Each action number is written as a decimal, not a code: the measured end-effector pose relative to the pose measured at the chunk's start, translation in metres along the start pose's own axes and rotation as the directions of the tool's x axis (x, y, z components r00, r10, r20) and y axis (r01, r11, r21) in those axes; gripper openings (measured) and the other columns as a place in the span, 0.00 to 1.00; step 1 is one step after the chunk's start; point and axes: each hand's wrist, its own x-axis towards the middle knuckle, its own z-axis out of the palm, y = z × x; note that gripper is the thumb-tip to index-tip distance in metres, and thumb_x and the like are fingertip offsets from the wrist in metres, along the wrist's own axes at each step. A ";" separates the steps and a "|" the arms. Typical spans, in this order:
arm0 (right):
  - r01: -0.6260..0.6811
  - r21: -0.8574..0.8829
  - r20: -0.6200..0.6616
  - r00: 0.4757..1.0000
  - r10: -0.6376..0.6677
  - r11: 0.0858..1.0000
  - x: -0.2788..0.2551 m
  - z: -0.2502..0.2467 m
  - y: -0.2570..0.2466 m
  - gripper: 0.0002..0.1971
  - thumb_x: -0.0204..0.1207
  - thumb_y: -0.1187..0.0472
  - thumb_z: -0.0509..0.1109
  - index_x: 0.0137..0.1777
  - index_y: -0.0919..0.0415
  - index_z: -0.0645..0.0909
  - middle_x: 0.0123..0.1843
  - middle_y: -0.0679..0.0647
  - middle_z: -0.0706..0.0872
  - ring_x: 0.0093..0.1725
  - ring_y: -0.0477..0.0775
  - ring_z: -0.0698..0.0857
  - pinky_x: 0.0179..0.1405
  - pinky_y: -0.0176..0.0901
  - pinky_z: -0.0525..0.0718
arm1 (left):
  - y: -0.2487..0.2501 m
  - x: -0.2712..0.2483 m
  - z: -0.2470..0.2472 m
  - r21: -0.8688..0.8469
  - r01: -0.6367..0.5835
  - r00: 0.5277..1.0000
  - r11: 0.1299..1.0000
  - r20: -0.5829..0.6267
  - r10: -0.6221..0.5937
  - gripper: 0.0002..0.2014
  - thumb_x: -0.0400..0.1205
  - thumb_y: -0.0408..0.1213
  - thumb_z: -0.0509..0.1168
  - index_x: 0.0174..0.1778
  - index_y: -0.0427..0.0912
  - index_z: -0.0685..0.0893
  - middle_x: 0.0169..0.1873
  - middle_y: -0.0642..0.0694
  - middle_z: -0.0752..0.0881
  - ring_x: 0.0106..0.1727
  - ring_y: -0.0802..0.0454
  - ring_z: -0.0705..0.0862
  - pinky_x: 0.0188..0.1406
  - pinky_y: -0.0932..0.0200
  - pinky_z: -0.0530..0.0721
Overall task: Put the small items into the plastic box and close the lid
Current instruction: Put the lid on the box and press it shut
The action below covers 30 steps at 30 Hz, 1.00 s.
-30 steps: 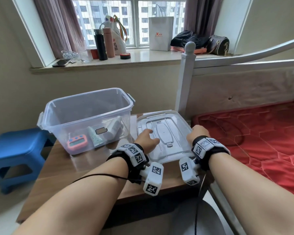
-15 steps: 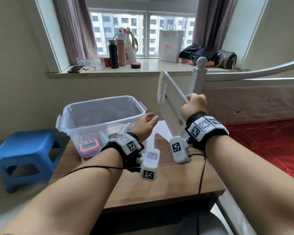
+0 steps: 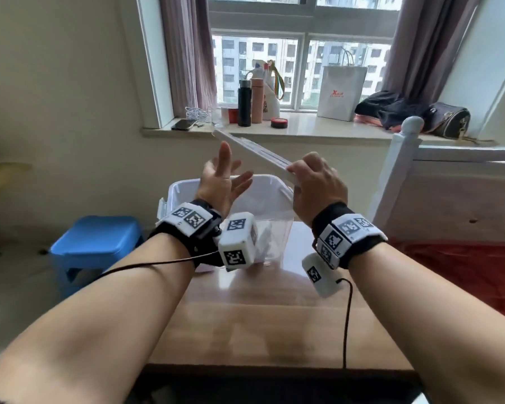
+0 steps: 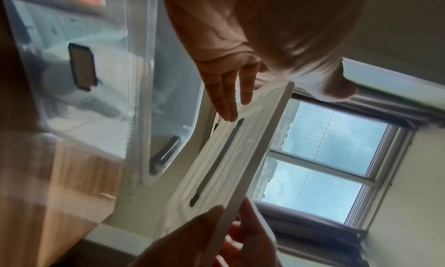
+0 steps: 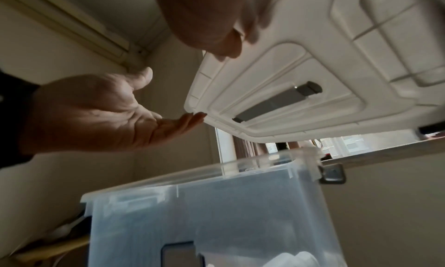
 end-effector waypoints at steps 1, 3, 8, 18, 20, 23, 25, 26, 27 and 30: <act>0.048 0.003 -0.005 0.999 -0.048 0.999 0.001 0.005 -0.005 0.15 0.62 0.74 0.70 0.48 0.61 0.85 0.47 0.61 0.84 0.46 0.65 0.85 0.41 0.51 0.83 | 0.005 0.001 -0.009 -0.019 -0.020 0.999 1.000 -0.045 0.019 0.30 0.81 0.57 0.57 0.73 0.40 0.67 0.61 0.39 0.80 0.46 0.44 0.88 0.46 0.51 0.90; 0.141 -0.003 -0.014 0.990 -0.141 0.990 0.002 0.017 -0.010 0.16 0.53 0.75 0.73 0.41 0.60 0.86 0.40 0.59 0.85 0.38 0.63 0.86 0.33 0.48 0.85 | 0.014 0.008 -0.029 -0.076 -0.039 0.986 0.996 -0.165 0.026 0.33 0.78 0.61 0.60 0.67 0.37 0.73 0.53 0.38 0.85 0.40 0.42 0.91 0.41 0.48 0.92; 0.271 0.001 0.022 0.962 -0.271 0.963 0.007 0.041 -0.019 0.18 0.50 0.72 0.74 0.39 0.53 0.88 0.38 0.53 0.87 0.37 0.58 0.87 0.41 0.41 0.79 | 0.022 0.019 -0.076 -0.050 0.010 0.921 0.999 -0.389 -0.028 0.14 0.73 0.40 0.71 0.44 0.35 0.77 0.34 0.34 0.87 0.28 0.42 0.89 0.34 0.50 0.90; -0.349 0.176 0.319 0.905 0.282 0.920 0.013 0.076 -0.001 0.16 0.73 0.60 0.69 0.60 0.48 0.85 0.73 0.56 0.76 0.70 0.57 0.77 0.70 0.27 0.67 | 0.013 0.007 -0.096 0.357 0.096 0.924 0.929 -0.380 0.050 0.07 0.70 0.28 0.65 0.31 0.41 0.74 0.30 0.44 0.78 0.31 0.47 0.79 0.27 0.64 0.84; -0.388 0.167 0.373 0.876 0.306 0.906 0.012 0.083 0.004 0.21 0.72 0.63 0.64 0.61 0.43 0.83 0.72 0.53 0.78 0.71 0.54 0.77 0.73 0.31 0.69 | 0.012 0.002 -0.096 0.447 0.120 0.922 0.887 -0.382 0.067 0.09 0.62 0.36 0.64 0.37 0.40 0.79 0.33 0.44 0.82 0.37 0.45 0.81 0.40 0.53 0.85; -0.419 0.162 0.409 0.852 0.326 0.893 0.010 0.081 0.003 0.27 0.67 0.66 0.59 0.63 0.41 0.81 0.75 0.51 0.76 0.74 0.53 0.74 0.76 0.39 0.70 | 0.008 -0.001 -0.094 0.549 0.151 0.890 0.822 -0.438 0.130 0.30 0.58 0.44 0.62 0.54 0.33 0.83 0.48 0.40 0.88 0.47 0.40 0.87 0.52 0.48 0.88; -0.423 0.153 0.430 0.842 0.325 0.893 0.009 0.077 0.003 0.29 0.67 0.69 0.58 0.64 0.43 0.80 0.77 0.50 0.73 0.75 0.53 0.73 0.76 0.37 0.68 | 0.007 -0.003 -0.090 0.585 0.183 0.858 0.790 -0.488 0.162 0.32 0.59 0.47 0.62 0.58 0.32 0.82 0.54 0.38 0.89 0.53 0.37 0.88 0.55 0.43 0.88; -0.424 0.149 0.437 0.839 0.325 0.893 0.008 0.076 0.003 0.29 0.67 0.70 0.58 0.65 0.43 0.80 0.78 0.50 0.72 0.76 0.53 0.72 0.75 0.37 0.68 | 0.008 -0.006 -0.087 0.614 0.208 0.843 0.761 -0.507 0.178 0.32 0.60 0.47 0.62 0.57 0.32 0.83 0.55 0.37 0.89 0.55 0.37 0.87 0.57 0.43 0.88; -0.427 0.151 0.437 0.838 0.328 0.891 0.007 0.076 0.004 0.30 0.67 0.70 0.58 0.65 0.43 0.80 0.79 0.50 0.71 0.76 0.52 0.71 0.75 0.36 0.67 | 0.007 -0.006 -0.088 0.653 0.239 0.833 0.719 -0.518 0.194 0.32 0.62 0.48 0.62 0.58 0.32 0.83 0.56 0.36 0.88 0.56 0.36 0.87 0.58 0.44 0.87; -0.453 0.180 0.416 0.839 0.349 0.873 0.007 0.075 0.005 0.26 0.69 0.67 0.60 0.64 0.47 0.82 0.77 0.51 0.74 0.76 0.53 0.72 0.75 0.37 0.66 | 0.006 -0.009 -0.092 0.719 0.367 0.820 0.590 -0.549 0.159 0.28 0.71 0.49 0.63 0.61 0.31 0.82 0.60 0.34 0.86 0.60 0.35 0.85 0.57 0.52 0.82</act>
